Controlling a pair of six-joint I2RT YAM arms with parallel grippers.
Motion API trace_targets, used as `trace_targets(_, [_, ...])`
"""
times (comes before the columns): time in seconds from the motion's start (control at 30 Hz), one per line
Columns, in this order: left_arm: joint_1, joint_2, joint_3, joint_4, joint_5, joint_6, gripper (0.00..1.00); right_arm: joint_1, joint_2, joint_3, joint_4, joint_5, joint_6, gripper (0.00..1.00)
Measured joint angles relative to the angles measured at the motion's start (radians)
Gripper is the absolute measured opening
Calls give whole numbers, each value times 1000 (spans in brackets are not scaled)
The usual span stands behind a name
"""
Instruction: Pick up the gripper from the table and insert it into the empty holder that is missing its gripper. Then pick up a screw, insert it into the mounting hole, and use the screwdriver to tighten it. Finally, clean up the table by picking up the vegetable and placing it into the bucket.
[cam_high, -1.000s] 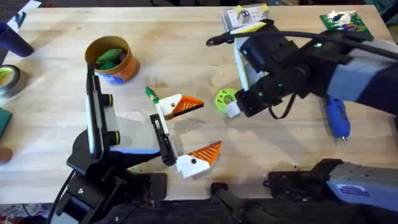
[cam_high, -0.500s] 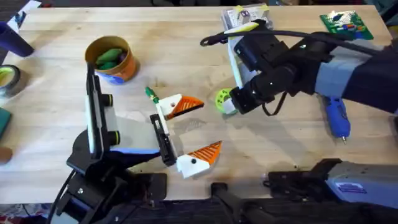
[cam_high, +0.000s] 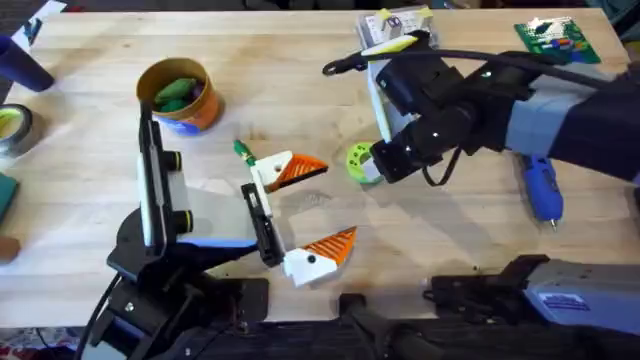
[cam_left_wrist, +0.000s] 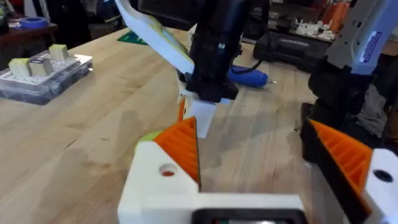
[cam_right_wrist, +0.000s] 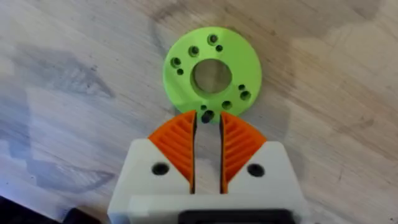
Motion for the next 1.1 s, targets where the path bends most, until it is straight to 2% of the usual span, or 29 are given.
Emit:
trace_targets(0.3, [0,0,0,0,0,0,995,0,61,0,1,0,0,189])
trace_targets(0.33, [0,0,0,0,0,0,995,0,61,0,1,1,0,171])
trace_targets(0.4, [0,0,0,0,0,0,995,0,62,0,2,2,-2,40])
trace_targets(0.43, [0,0,0,0,0,0,995,0,62,0,3,3,-1,15])
trace_targets(0.87, [0,0,0,0,0,0,995,0,62,7,-34,0,-3,7])
trace_targets(1.0, [0,0,0,0,0,0,995,0,71,69,-157,-1,-3,7])
trace_targets(1.1, [0,0,0,0,0,0,995,0,77,173,-260,-4,-5,7])
